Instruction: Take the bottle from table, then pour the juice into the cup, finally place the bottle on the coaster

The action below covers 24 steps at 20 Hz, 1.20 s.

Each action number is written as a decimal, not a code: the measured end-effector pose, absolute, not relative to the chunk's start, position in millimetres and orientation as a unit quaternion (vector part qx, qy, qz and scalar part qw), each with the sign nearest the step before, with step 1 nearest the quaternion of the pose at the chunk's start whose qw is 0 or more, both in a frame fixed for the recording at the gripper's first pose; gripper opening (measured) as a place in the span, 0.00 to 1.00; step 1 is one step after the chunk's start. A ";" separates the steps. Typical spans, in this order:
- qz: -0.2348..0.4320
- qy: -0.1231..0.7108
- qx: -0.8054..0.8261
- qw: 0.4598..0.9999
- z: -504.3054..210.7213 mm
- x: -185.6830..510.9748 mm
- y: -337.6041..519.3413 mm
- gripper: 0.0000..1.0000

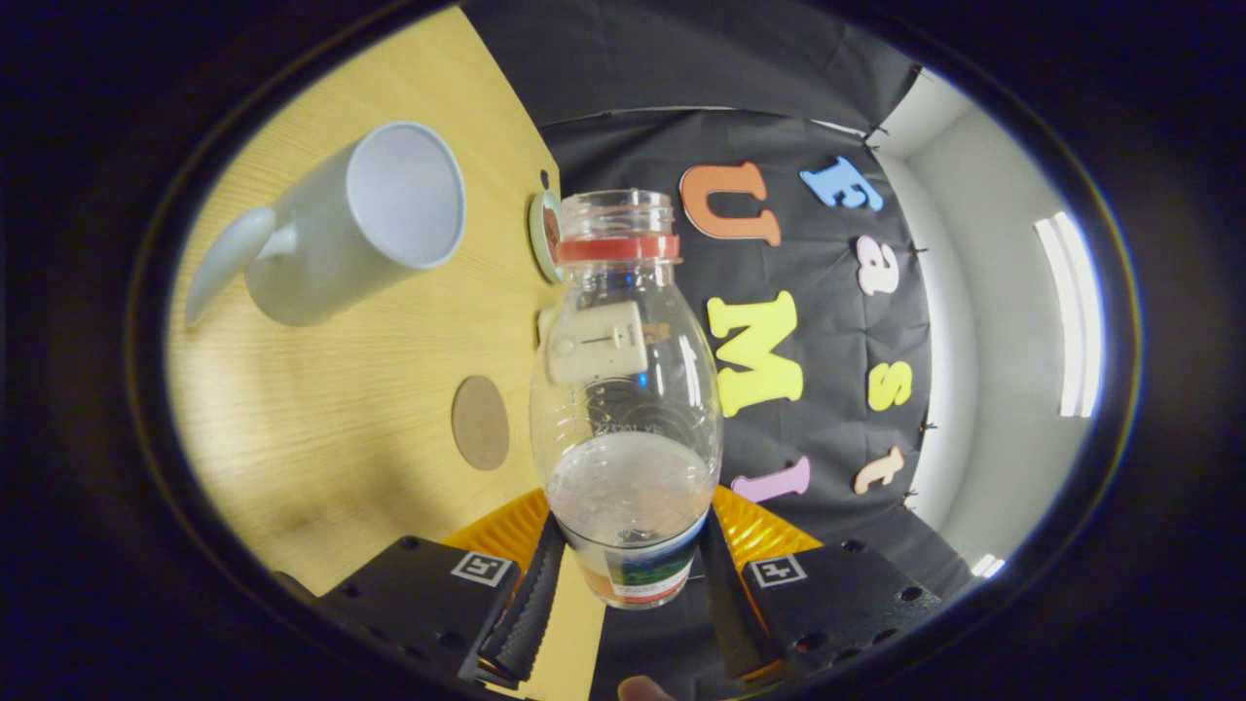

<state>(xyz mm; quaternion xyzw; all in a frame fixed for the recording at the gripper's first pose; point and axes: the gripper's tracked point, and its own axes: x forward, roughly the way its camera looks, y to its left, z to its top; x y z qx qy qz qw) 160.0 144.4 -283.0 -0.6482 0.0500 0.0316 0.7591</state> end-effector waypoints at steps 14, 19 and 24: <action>0.034 0.042 -0.713 0.699 -275.9 163.6 156.8 0.74; 0.032 0.035 -0.730 0.682 -271.2 161.9 160.5 0.74; 0.034 0.030 -0.749 0.661 -269.8 162.7 166.1 0.74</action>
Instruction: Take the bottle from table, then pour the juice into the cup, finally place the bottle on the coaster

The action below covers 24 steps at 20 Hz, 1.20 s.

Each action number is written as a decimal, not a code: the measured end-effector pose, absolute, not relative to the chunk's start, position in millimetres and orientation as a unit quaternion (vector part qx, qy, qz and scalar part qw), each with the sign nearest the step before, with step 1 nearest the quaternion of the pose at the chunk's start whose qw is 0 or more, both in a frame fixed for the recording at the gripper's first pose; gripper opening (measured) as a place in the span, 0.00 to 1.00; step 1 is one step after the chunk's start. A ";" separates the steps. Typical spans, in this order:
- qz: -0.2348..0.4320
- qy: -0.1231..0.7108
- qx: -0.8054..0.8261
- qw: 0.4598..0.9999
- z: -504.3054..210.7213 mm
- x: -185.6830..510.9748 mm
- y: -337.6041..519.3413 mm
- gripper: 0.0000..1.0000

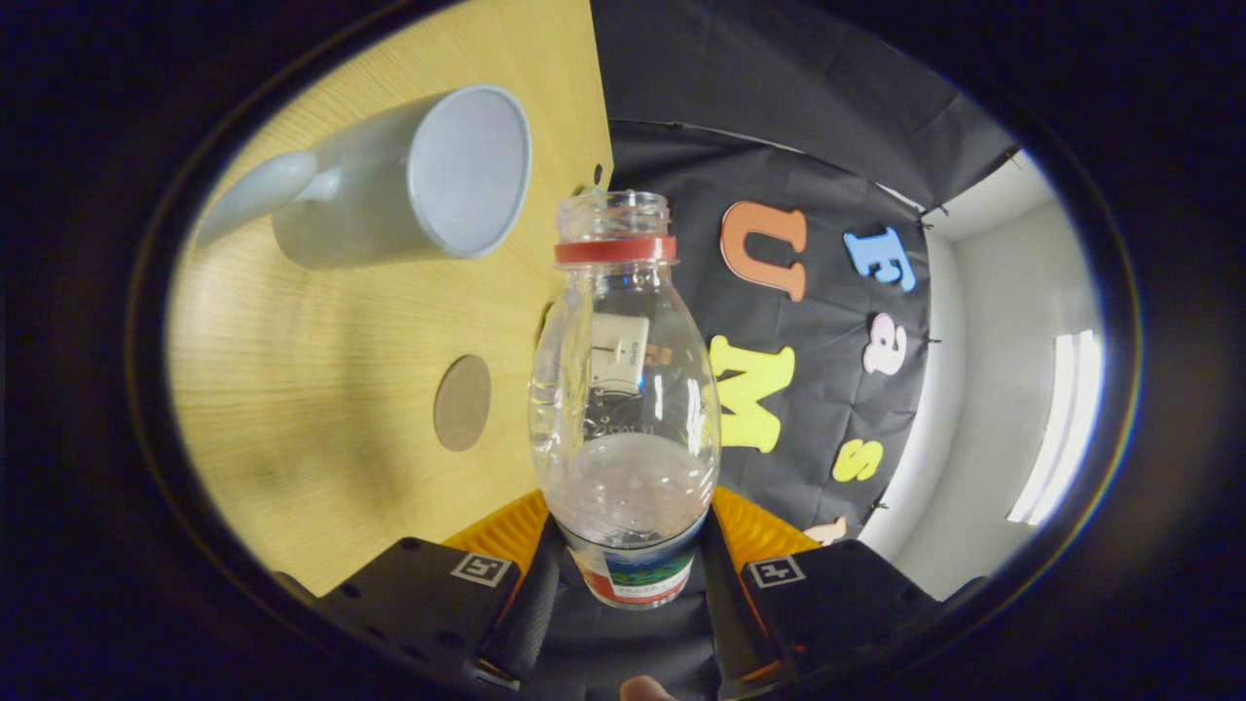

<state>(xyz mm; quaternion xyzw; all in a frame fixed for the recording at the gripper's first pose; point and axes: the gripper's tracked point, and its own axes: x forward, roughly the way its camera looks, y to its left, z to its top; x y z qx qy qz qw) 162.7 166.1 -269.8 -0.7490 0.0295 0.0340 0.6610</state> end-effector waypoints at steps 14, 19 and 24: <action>0.025 0.022 -0.769 0.638 -249.6 167.3 170.4 0.74; 0.022 0.019 -0.772 0.635 -242.8 167.6 171.9 0.74; 0.022 0.013 -0.781 0.624 -236.1 167.7 175.0 0.74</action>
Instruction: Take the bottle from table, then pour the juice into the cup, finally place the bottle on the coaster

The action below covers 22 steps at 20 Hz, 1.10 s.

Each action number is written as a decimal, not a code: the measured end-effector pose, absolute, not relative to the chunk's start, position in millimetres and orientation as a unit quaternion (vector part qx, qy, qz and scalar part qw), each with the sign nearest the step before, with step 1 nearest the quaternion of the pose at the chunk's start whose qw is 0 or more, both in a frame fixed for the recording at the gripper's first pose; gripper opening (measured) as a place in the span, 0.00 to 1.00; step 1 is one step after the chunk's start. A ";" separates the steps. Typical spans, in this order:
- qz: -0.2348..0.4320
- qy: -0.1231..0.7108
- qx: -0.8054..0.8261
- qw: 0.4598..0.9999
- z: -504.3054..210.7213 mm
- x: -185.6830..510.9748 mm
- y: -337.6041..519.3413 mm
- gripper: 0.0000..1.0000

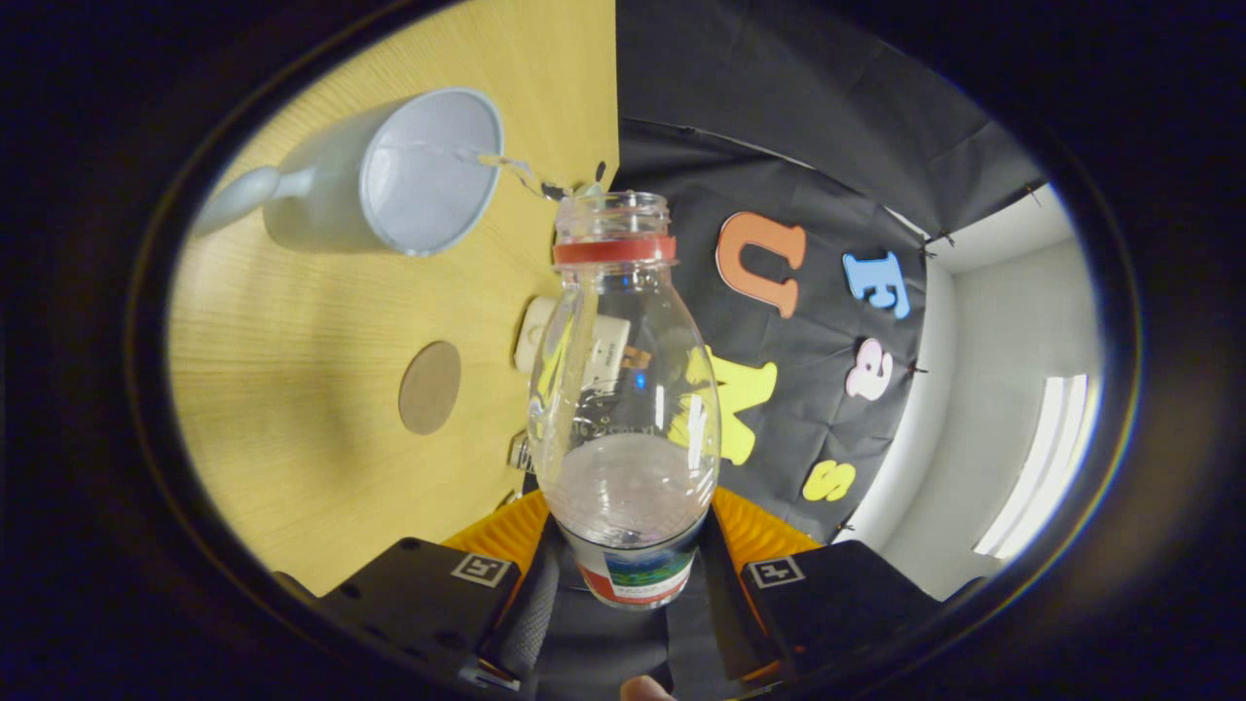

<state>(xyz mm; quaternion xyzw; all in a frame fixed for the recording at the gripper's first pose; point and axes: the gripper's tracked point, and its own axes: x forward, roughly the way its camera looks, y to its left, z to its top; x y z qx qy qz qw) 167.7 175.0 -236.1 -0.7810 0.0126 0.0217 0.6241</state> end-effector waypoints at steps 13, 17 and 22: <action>0.016 0.006 -0.795 0.606 -224.6 172.0 173.1 0.74; 0.018 0.007 -0.798 0.602 -224.4 171.2 173.6 0.74; 0.018 0.003 -0.803 0.595 -220.2 171.0 175.6 0.74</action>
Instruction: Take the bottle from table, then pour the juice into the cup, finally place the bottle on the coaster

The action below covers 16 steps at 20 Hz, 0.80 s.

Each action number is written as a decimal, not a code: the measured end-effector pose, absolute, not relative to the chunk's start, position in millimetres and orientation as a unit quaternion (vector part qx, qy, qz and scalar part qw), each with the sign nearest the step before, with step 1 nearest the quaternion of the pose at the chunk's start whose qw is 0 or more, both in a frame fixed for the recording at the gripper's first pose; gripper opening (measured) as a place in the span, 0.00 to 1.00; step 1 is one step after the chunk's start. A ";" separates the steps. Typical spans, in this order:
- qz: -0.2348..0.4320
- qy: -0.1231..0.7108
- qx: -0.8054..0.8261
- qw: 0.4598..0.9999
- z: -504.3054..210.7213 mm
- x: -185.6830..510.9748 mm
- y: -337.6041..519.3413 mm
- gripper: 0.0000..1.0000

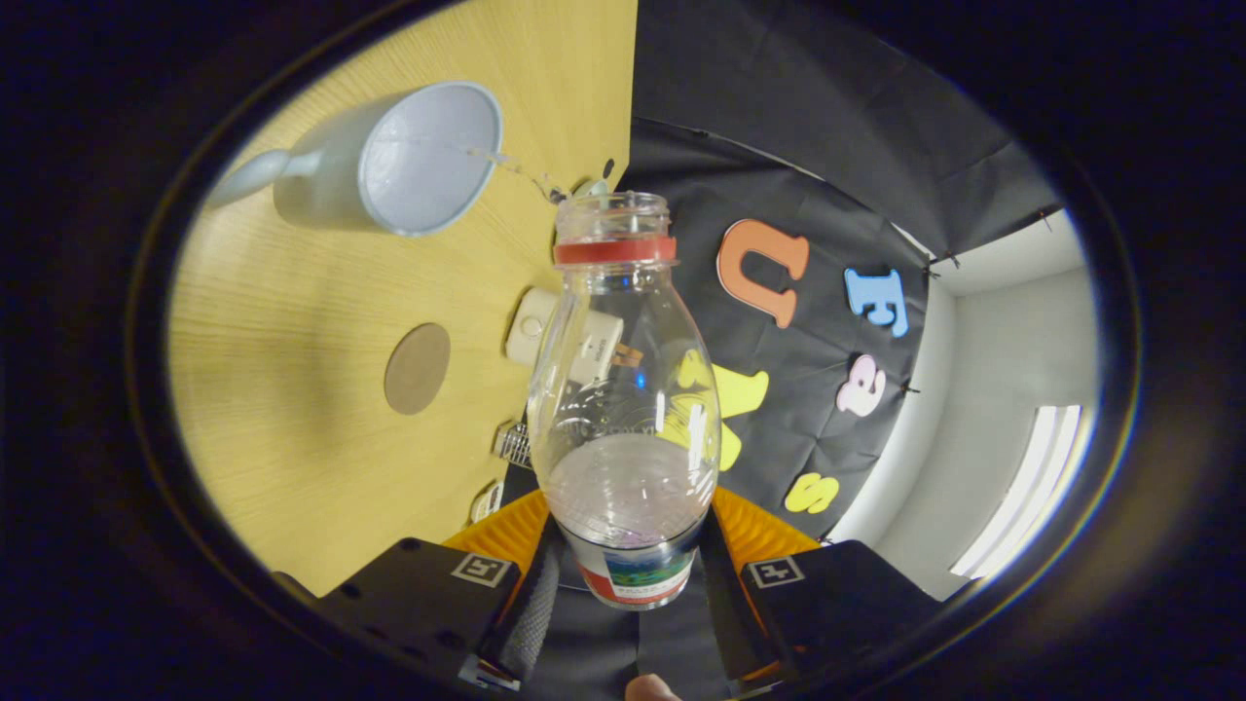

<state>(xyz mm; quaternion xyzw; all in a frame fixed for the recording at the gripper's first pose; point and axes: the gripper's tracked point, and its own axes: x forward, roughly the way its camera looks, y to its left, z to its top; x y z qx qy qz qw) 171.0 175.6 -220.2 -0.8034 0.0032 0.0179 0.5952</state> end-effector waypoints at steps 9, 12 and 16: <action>0.012 -0.004 -0.814 0.581 -206.7 170.4 177.1 0.73; 0.013 -0.005 -0.818 0.575 -205.4 170.3 179.2 0.73; 0.015 -0.010 -0.826 0.564 -203.9 170.0 180.8 0.73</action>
